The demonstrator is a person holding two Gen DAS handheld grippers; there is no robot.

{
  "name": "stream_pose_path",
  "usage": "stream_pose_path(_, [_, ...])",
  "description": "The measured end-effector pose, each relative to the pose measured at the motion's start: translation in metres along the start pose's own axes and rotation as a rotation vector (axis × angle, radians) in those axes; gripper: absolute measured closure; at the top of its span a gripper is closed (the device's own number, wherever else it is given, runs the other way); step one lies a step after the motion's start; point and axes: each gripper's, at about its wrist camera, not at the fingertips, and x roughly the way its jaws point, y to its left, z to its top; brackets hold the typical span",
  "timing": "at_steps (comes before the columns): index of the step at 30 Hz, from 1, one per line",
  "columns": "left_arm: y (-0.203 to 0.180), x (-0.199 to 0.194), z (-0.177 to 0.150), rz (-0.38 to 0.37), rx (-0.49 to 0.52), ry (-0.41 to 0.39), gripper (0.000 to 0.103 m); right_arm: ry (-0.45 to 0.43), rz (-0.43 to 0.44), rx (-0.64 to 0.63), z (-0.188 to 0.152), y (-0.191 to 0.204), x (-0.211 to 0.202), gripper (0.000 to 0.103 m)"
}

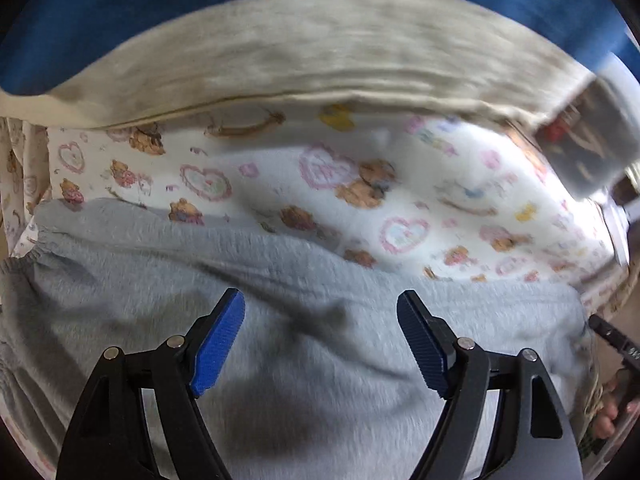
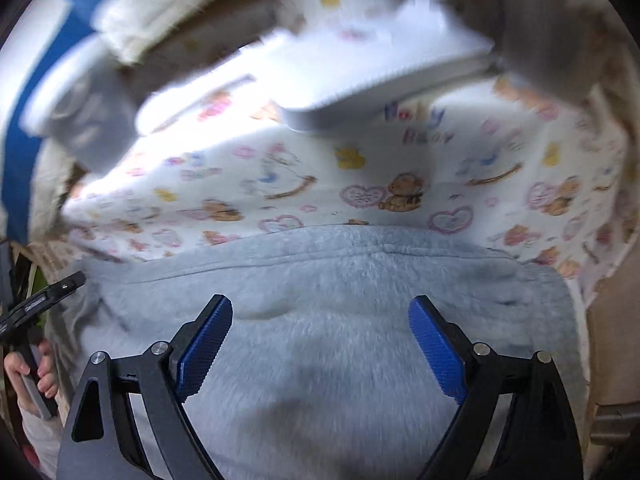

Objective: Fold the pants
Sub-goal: 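Lower the left tool onto the sweatpants waistband and close it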

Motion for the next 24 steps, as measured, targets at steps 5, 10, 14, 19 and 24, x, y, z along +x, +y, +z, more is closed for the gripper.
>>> stream_pose_path(5, [0.0, 0.015, 0.009, 0.061, -0.008, 0.017, 0.025, 0.023, -0.098, -0.033, 0.011, 0.002, 0.036, 0.011])
stream_pose_path(10, [0.002, 0.034, 0.009, 0.107, -0.027, 0.035, 0.025, 0.042, -0.167, -0.106, 0.015, 0.012, 0.062, 0.008])
stream_pose_path(14, [0.004, 0.048, 0.003, 0.112, -0.047, 0.037, 0.02, 0.028, -0.189, -0.125, 0.009, 0.017, 0.079, 0.0])
stream_pose_path(19, [-0.011, 0.048, -0.003, 0.167, 0.005, 0.009, 0.026, 0.008, -0.23, -0.158, -0.005, 0.024, 0.096, 0.003])
stream_pose_path(24, [-0.028, 0.027, -0.01, 0.159, 0.035, -0.004, 0.077, -0.022, -0.208, -0.138, -0.018, 0.026, 0.089, 0.035])
